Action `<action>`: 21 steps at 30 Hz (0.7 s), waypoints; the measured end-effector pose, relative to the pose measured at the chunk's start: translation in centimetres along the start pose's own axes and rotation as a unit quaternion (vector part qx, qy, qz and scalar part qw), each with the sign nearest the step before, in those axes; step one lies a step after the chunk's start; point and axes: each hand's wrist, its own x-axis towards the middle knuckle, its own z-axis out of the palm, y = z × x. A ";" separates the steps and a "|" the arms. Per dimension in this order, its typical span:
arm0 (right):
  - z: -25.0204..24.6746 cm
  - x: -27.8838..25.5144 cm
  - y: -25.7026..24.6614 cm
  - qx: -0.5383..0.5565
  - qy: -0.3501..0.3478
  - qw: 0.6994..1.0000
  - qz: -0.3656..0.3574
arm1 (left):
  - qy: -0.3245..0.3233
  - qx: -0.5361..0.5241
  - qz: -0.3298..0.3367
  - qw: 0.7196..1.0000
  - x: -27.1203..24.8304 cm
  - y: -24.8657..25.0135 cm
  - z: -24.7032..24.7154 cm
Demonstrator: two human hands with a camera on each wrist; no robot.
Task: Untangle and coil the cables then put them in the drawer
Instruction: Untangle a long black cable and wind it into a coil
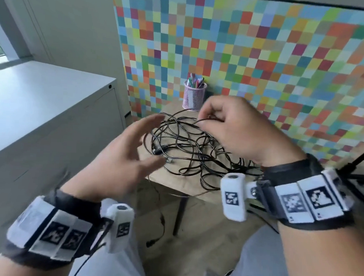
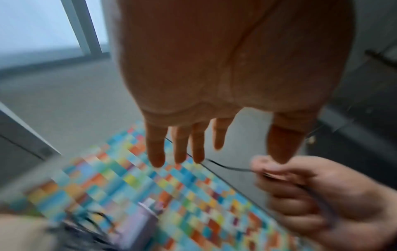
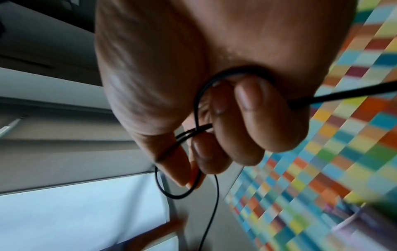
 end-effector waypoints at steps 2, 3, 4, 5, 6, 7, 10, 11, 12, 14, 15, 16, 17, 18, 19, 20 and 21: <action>1.4 0.1 -1.6 0.004 -0.036 0.999 -0.021 | -0.061 -0.096 0.059 0.992 0.6 2.5 1.5; 1.9 0.2 -2.1 0.014 -0.047 0.998 -0.031 | -0.071 -0.107 0.071 0.989 1.1 3.5 2.2; 2.0 0.2 -2.5 0.023 -0.052 0.998 -0.039 | -0.066 -0.106 0.069 0.990 1.5 4.3 2.8; 1.9 0.2 -2.7 0.032 -0.053 0.997 -0.044 | -0.057 -0.114 0.058 0.990 2.1 4.6 3.0; 1.6 0.2 -2.7 0.043 -0.054 0.997 -0.045 | -0.055 -0.142 0.044 0.987 2.5 4.9 3.1; 1.1 0.1 -2.4 0.056 -0.053 0.996 -0.040 | -0.064 -0.180 0.032 0.981 2.7 5.0 3.1; -0.5 -0.4 -1.4 0.084 -0.046 0.995 -0.027 | -0.079 -0.182 0.013 0.980 2.7 5.0 2.9; -1.0 -0.6 -1.1 0.097 -0.038 0.994 -0.024 | -0.068 -0.162 0.003 0.984 2.6 4.8 2.7; -1.4 -0.8 -0.8 0.112 -0.030 0.993 -0.021 | -0.058 -0.157 -0.008 0.986 2.5 4.8 2.6; -1.8 -0.9 -0.4 0.134 -0.012 0.991 -0.012 | -0.042 -0.181 -0.017 0.982 2.5 4.7 2.3; -1.8 -0.8 -0.4 0.141 -0.006 0.990 -0.009 | -0.050 -0.191 -0.013 0.980 2.5 4.9 2.2; -1.7 -0.8 -0.6 0.149 -0.004 0.989 -0.008 | -0.073 -0.201 -0.007 0.977 2.4 5.1 2.4; -1.5 -0.6 -0.8 0.156 -0.004 0.988 -0.011 | -0.096 -0.220 -0.005 0.971 2.4 5.2 2.8; -1.2 -0.4 -1.1 0.160 -0.001 0.987 -0.017 | -0.112 -0.238 -0.007 0.965 2.4 5.4 3.4; -0.9 -0.2 -1.4 0.156 0.008 0.987 -0.025 | -0.120 -0.256 -0.006 0.959 2.2 5.7 4.1; -0.7 0.0 -1.6 0.152 0.021 0.988 -0.035 | -0.120 -0.276 -0.006 0.954 2.2 5.8 4.6; -0.7 0.2 -1.7 0.149 0.035 0.987 -0.040 | -0.111 -0.297 -0.001 0.948 2.2 5.9 5.1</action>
